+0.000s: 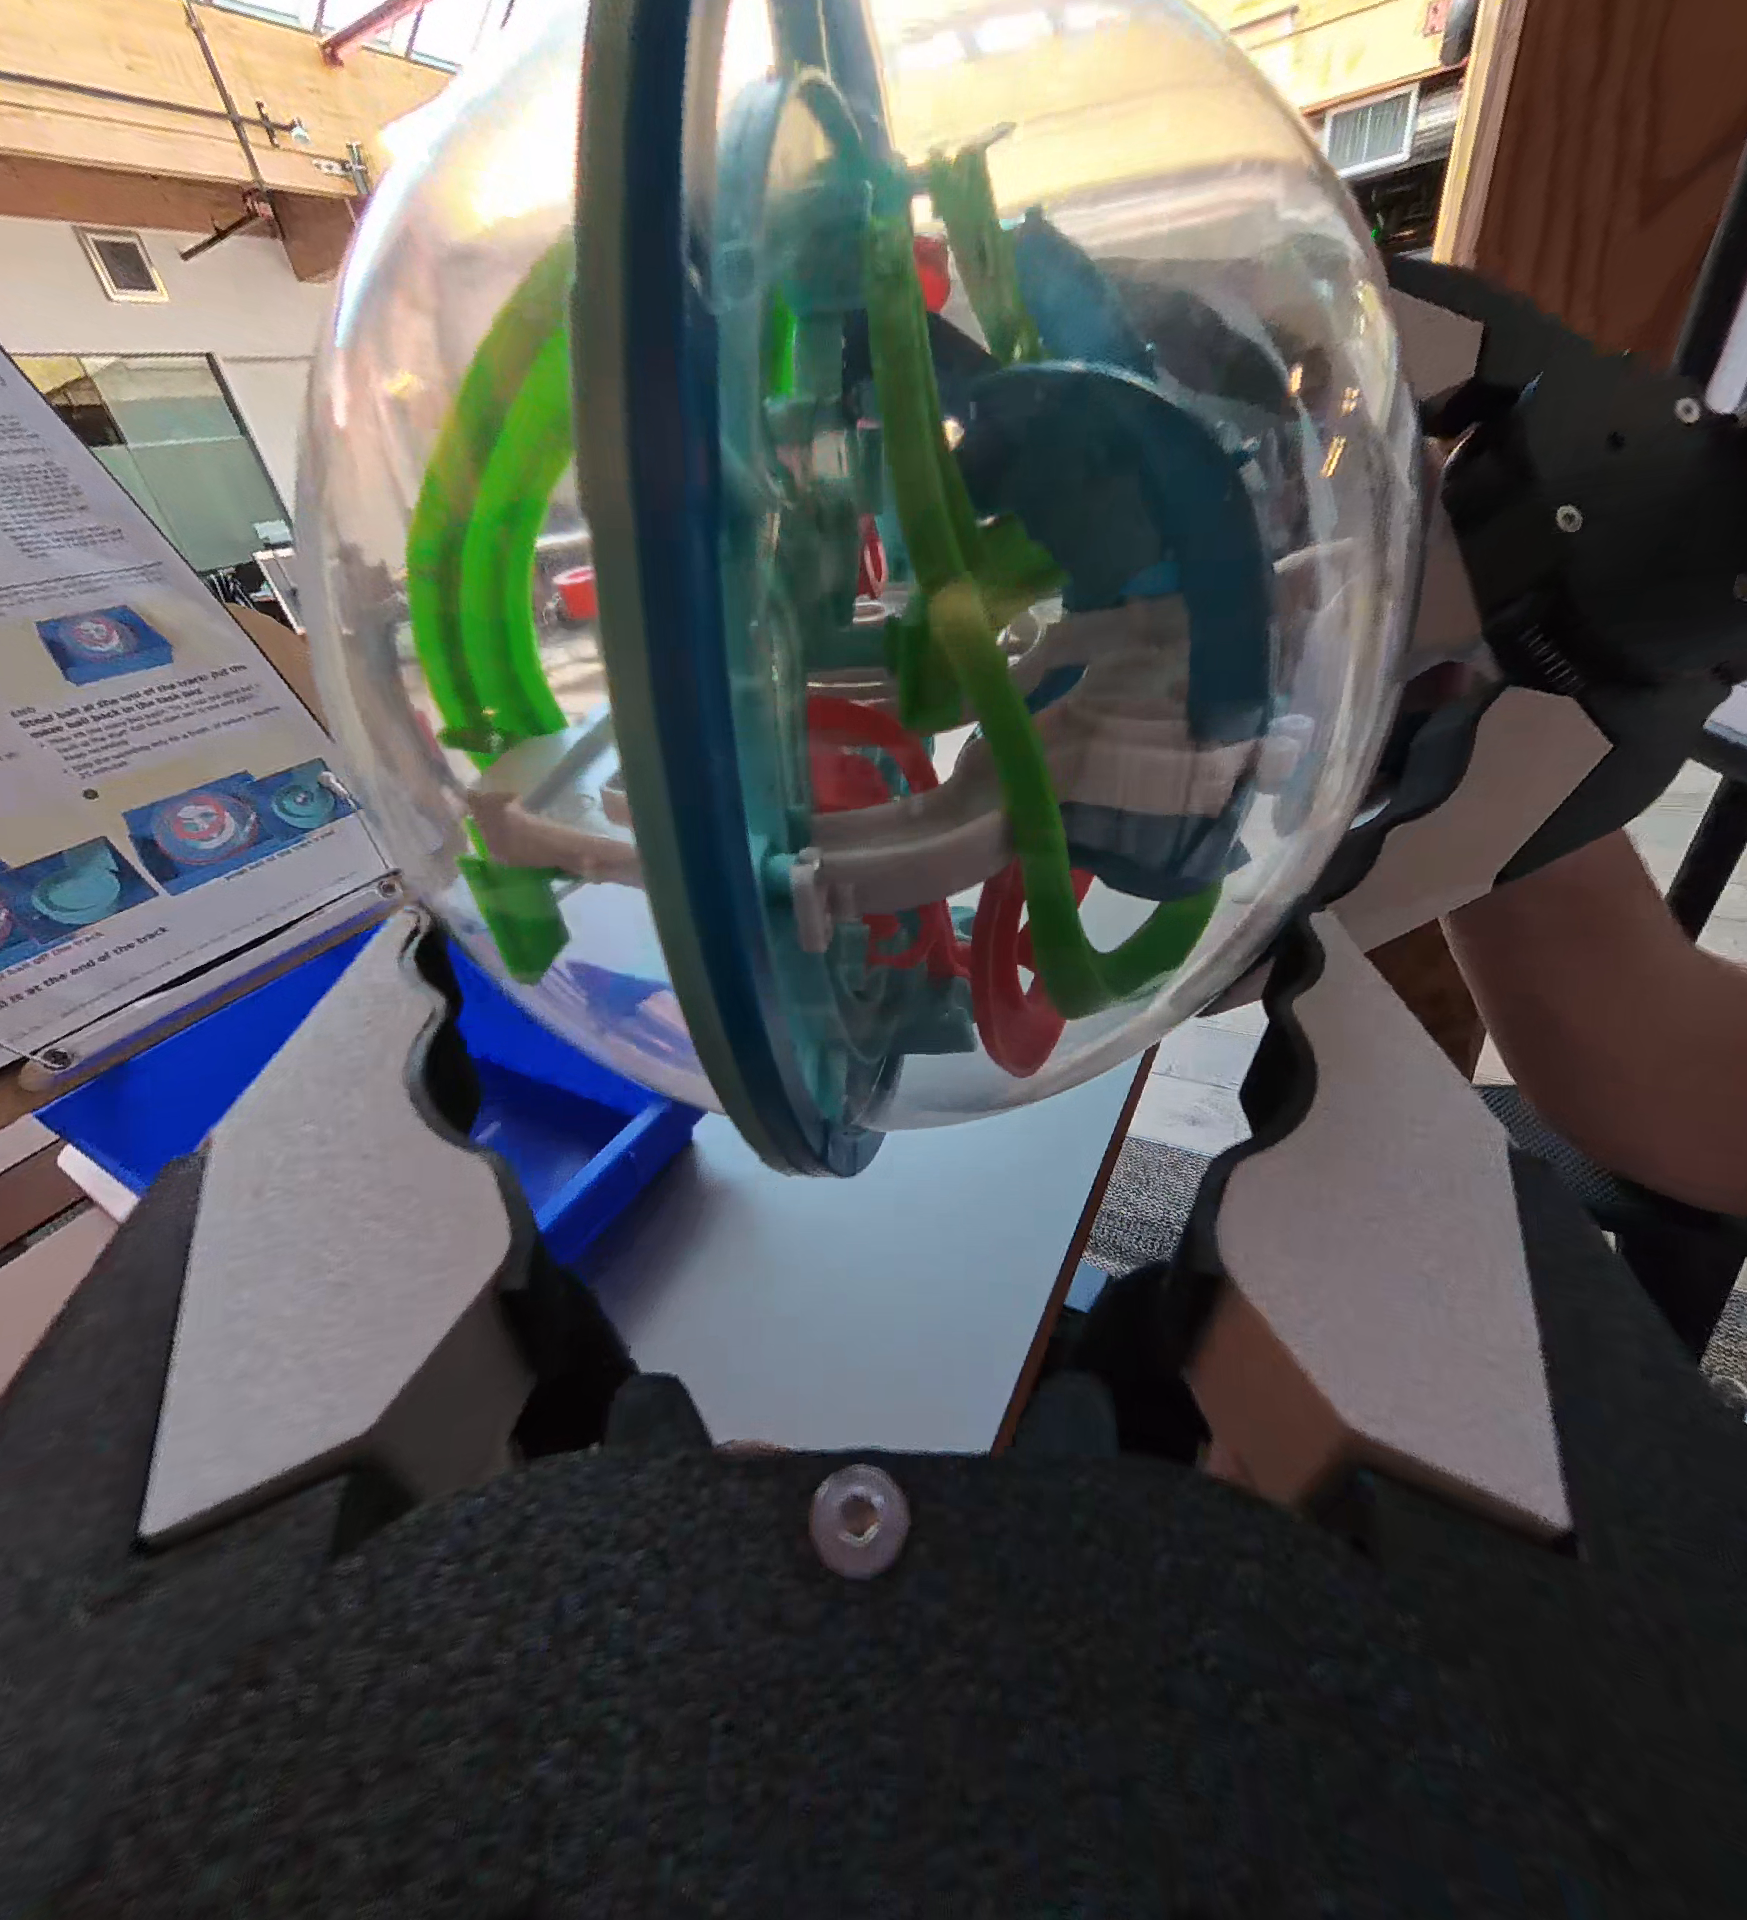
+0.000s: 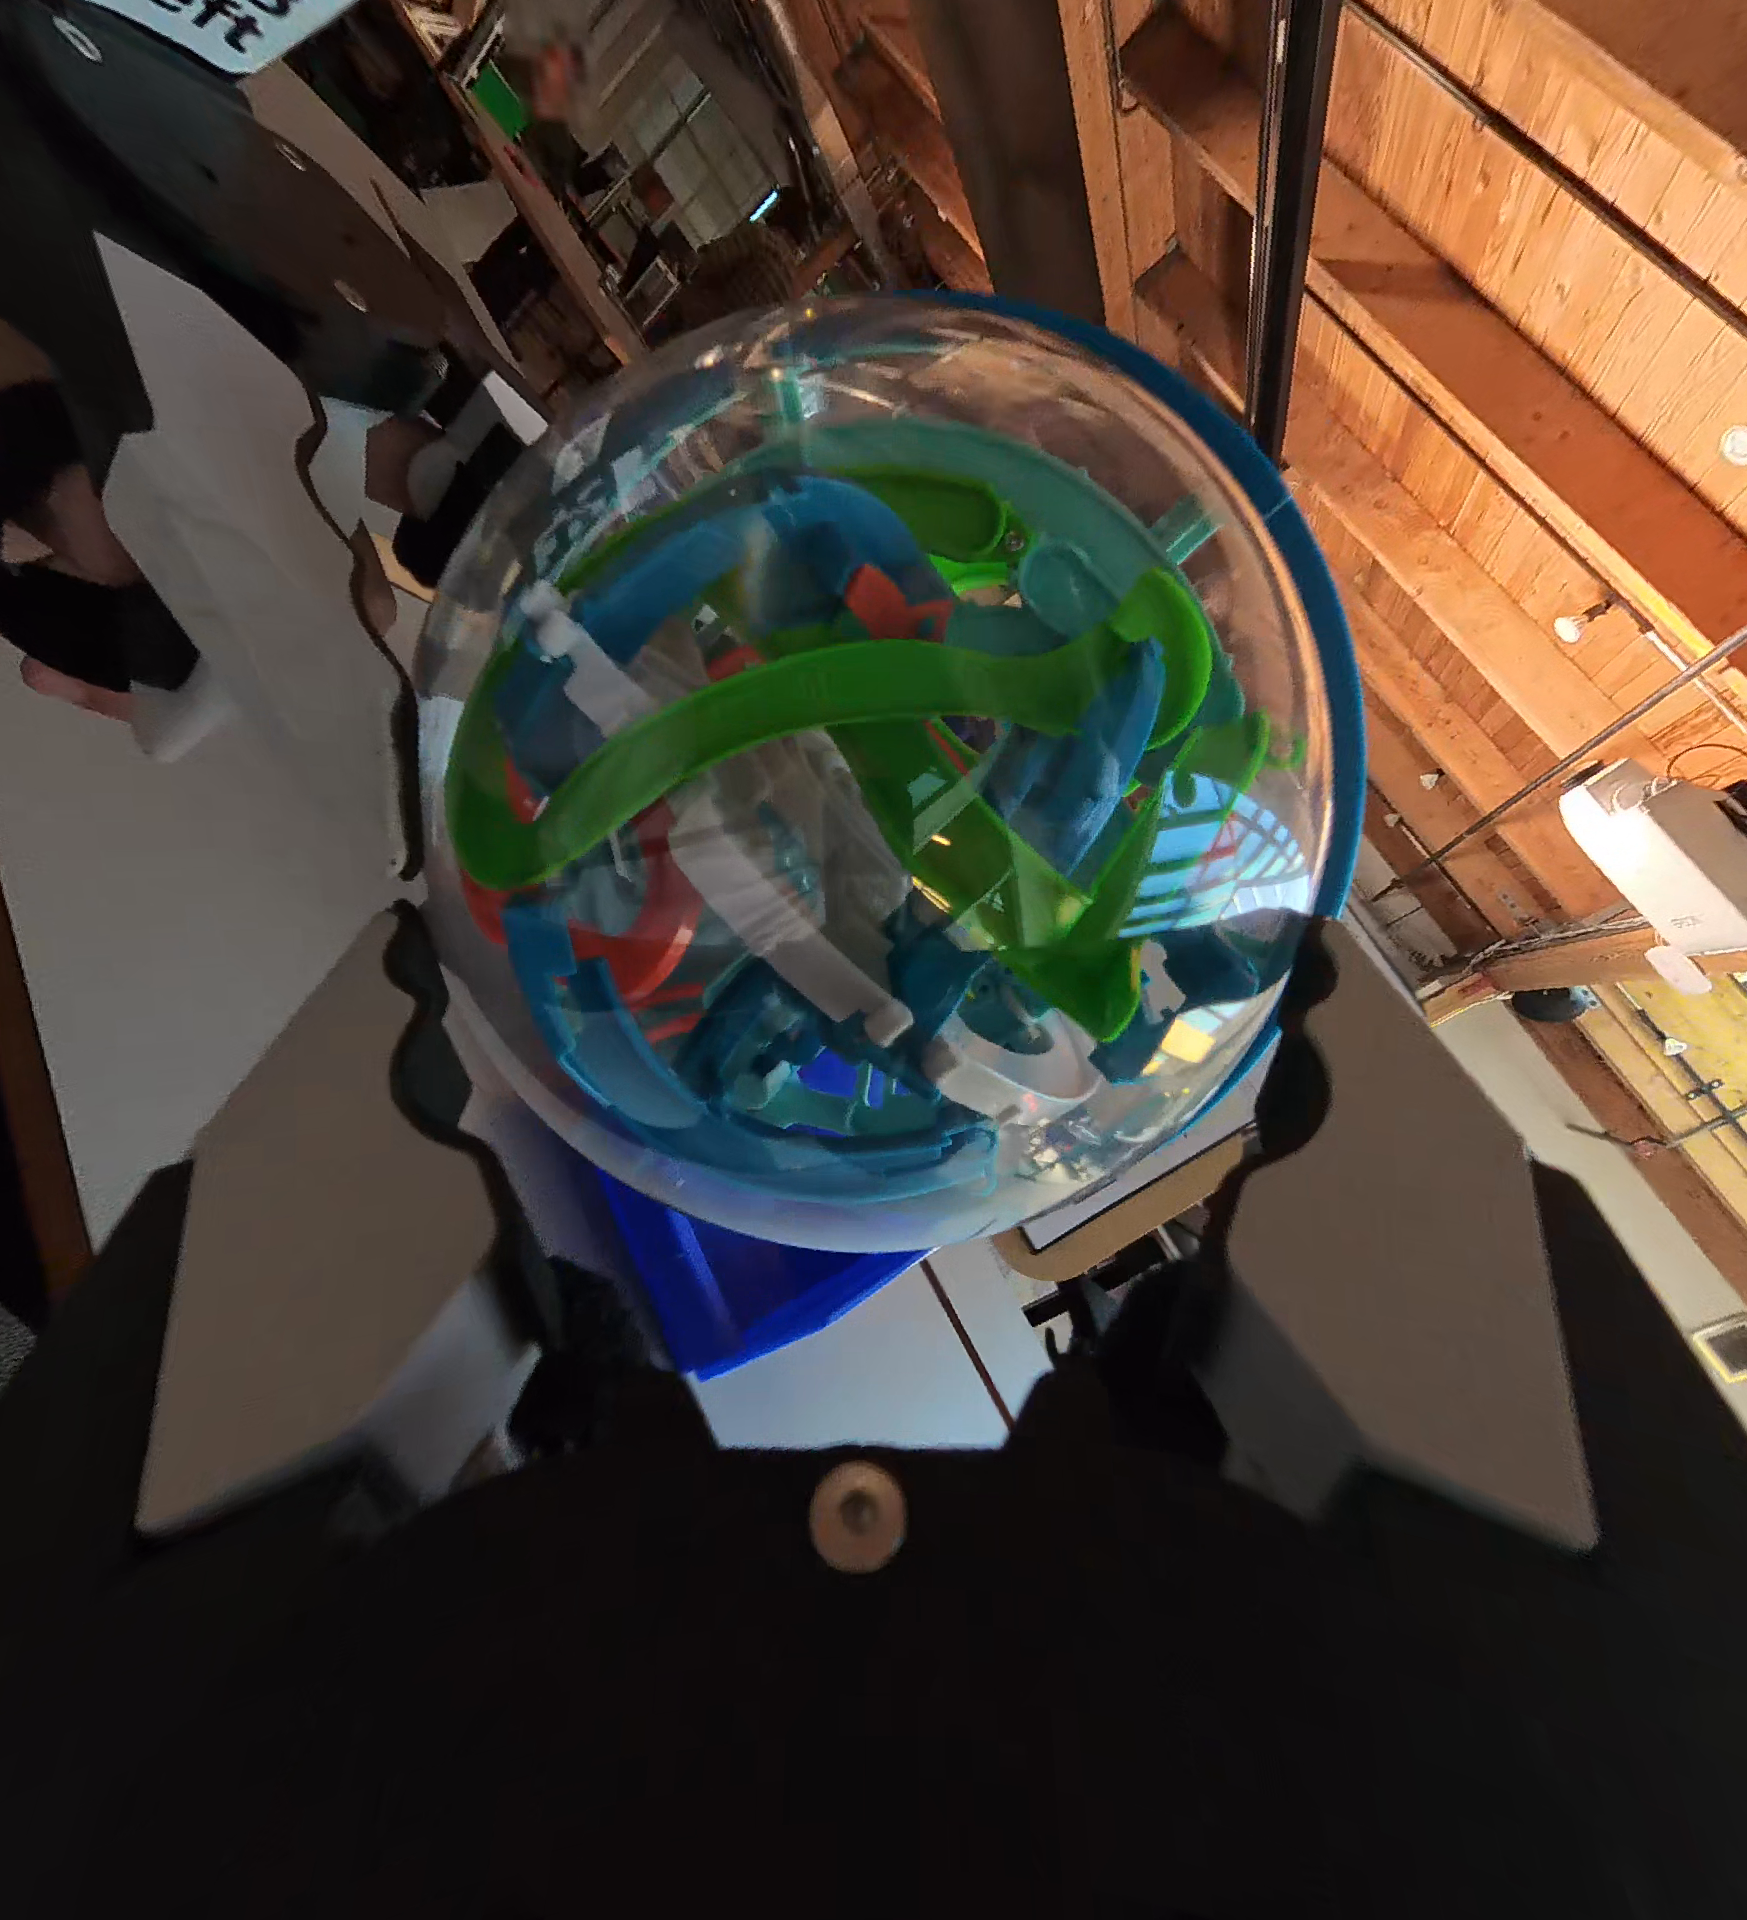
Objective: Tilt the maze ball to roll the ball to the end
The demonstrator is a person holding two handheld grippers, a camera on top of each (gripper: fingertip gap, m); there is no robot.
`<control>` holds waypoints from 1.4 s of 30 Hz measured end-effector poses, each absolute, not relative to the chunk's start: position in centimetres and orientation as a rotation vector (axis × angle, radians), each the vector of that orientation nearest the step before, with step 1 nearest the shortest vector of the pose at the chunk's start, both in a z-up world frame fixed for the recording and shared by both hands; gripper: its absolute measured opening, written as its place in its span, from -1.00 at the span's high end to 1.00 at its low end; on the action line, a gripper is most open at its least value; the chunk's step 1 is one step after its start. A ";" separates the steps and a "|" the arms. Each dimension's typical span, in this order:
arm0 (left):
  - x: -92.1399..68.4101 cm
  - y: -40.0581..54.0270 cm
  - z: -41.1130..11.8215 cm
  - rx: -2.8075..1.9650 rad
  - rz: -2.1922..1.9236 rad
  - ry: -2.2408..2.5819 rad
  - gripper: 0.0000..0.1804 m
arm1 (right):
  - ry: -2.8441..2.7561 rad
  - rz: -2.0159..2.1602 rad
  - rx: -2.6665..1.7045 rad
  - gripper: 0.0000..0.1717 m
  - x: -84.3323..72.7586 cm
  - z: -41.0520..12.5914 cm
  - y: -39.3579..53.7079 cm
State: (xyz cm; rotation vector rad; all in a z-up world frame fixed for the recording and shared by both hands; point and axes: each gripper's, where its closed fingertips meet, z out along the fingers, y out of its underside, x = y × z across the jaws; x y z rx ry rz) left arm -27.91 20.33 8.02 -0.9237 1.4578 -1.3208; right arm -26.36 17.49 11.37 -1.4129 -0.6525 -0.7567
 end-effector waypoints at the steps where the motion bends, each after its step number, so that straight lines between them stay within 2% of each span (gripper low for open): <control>1: -28.1 20.2 8.2 -0.902 -1.327 1.454 -0.64 | -0.663 -0.772 -1.393 -0.78 -26.6 11.6 17.3; 20: -31.0 18.6 11.3 -0.675 -1.145 1.379 -0.64 | -0.729 -0.887 -1.110 -0.78 -29.8 14.2 14.9; 42: -30.1 19.3 10.2 -0.749 -1.189 1.406 -0.65 | -0.715 -0.866 -1.203 -0.78 -28.7 13.3 15.6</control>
